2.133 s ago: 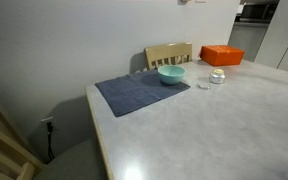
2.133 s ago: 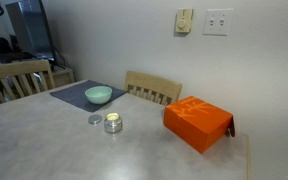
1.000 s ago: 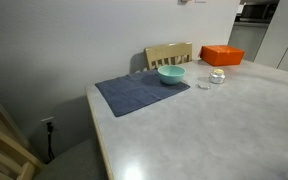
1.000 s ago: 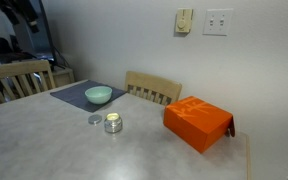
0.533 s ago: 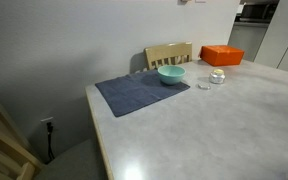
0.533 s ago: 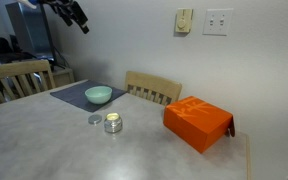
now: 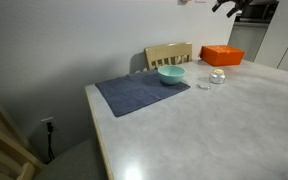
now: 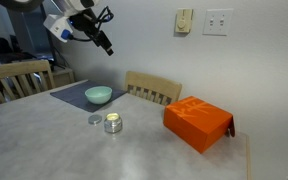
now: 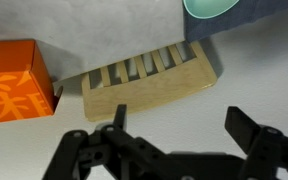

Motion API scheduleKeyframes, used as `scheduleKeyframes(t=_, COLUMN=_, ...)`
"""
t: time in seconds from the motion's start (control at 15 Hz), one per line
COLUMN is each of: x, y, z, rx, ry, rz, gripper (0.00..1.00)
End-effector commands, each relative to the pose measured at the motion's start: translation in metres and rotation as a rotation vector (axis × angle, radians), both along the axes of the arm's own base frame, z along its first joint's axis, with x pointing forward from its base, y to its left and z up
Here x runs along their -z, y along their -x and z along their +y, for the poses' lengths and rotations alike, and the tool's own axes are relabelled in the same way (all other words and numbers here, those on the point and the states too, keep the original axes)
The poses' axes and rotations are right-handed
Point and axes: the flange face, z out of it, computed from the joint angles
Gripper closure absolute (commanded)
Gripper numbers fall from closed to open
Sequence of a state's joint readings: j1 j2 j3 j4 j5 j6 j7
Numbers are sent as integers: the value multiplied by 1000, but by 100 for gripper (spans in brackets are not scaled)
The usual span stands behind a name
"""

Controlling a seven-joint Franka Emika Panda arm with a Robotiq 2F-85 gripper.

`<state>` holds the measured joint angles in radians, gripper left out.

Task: Put the lid on the silver object, remove it, then put it back again.

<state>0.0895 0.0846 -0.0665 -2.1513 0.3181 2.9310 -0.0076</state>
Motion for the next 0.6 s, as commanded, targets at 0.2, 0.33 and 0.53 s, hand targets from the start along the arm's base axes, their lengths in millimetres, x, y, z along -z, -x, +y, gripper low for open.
scheduleKeyframes(t=0.2, x=13, y=1, z=-9, rx=47, ry=27, rz=194, gripper=0)
scheduleKeyframes(t=0.33, x=25, y=-3, z=-8, rx=79, ry=64, rz=312, gripper=0)
scheduleKeyframes(t=0.53, x=46, y=-7, z=5, rx=60, ry=57, rz=504, gripper=0)
